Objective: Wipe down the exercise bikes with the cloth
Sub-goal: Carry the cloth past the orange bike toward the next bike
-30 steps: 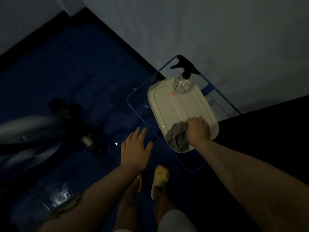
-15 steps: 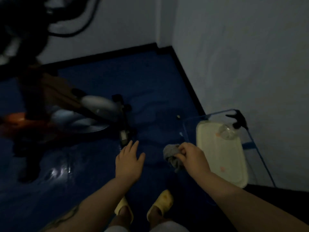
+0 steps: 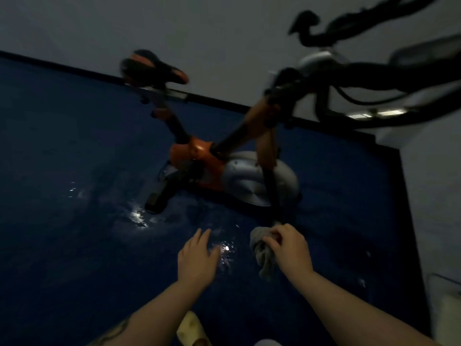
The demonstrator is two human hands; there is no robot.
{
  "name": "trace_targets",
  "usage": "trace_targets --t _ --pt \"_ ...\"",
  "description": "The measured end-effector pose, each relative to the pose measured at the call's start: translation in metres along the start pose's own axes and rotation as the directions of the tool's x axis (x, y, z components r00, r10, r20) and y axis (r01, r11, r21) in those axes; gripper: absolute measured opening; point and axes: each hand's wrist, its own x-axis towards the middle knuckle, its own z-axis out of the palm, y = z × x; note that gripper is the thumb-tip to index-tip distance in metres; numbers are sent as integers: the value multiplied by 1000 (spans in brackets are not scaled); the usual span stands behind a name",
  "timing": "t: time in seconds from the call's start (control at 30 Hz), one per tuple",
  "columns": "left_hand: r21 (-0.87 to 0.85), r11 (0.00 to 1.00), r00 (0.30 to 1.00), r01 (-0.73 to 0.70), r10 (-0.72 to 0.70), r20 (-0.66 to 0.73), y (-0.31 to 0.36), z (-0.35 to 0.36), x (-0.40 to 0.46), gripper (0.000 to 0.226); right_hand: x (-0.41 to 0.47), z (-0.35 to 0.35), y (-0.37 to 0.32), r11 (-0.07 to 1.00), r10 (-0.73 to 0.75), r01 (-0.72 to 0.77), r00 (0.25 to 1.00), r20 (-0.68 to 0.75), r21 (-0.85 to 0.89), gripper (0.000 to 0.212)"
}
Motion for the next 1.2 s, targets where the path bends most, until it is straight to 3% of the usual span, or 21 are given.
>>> trace_targets --t 0.2,0.4,0.7,0.97,1.2 --pt "-36 997 994 69 -72 -85 -96 -90 38 56 33 84 -114 997 -68 68 998 -19 33 6" --pt "-132 982 981 135 -152 -122 -149 -149 72 53 73 141 -197 988 -153 152 988 15 25 6" --pt "-169 976 975 140 -166 -149 -190 -226 175 51 179 212 -280 980 -198 197 977 85 11 5" --pt "-132 975 962 179 -202 -184 -210 -320 294 51 284 260 -366 945 -319 328 922 222 -8 11" --pt "-190 969 958 156 -195 -209 -226 -392 379 50 363 298 -448 949 -307 314 923 231 8 11"
